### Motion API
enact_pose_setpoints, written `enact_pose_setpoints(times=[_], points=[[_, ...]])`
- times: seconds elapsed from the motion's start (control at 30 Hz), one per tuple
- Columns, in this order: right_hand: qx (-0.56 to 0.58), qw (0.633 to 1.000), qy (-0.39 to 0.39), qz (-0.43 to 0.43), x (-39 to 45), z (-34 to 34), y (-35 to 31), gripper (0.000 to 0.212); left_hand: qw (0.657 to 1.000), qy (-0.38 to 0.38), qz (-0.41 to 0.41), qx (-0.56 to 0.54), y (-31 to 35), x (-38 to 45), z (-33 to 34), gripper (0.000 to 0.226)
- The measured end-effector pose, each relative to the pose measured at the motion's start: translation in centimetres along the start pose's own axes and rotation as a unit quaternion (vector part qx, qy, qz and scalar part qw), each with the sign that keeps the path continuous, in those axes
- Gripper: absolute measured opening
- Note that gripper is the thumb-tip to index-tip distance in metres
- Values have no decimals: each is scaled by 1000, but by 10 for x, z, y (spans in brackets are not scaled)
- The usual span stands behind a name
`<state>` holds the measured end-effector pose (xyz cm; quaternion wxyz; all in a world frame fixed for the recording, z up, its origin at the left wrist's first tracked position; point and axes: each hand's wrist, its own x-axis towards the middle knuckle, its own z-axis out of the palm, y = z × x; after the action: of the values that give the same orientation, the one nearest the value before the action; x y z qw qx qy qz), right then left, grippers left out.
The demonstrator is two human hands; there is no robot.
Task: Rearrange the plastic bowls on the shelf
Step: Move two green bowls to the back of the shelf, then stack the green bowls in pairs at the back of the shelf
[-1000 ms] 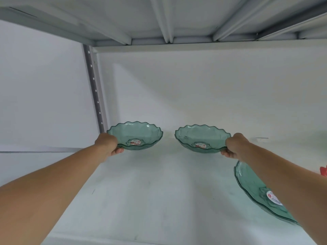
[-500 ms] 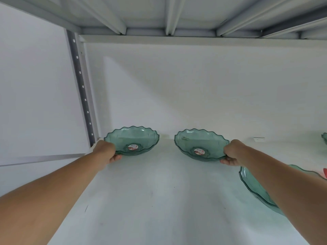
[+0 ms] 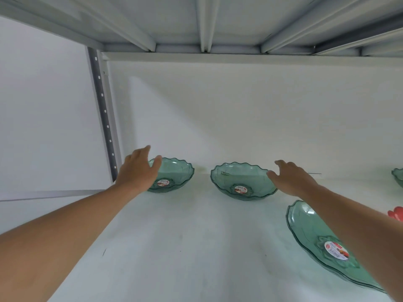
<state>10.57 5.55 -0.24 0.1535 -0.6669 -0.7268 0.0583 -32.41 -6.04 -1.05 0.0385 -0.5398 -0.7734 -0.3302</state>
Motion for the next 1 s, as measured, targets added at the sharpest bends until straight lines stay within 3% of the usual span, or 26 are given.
enact_pose_setpoints(times=[0.1,0.33,1.0], points=[[-13,999,3,-33,-11,-15,5,73,998,-12,57,-8,39,-7,-9,79],[1,999,16,-49,-31,-48,45,74,996,-45,71,-28,118,-34,-8,77],[-45,998,31,30,-132,-91,160,74,974,-147,148,-89,236,-118,51,75]])
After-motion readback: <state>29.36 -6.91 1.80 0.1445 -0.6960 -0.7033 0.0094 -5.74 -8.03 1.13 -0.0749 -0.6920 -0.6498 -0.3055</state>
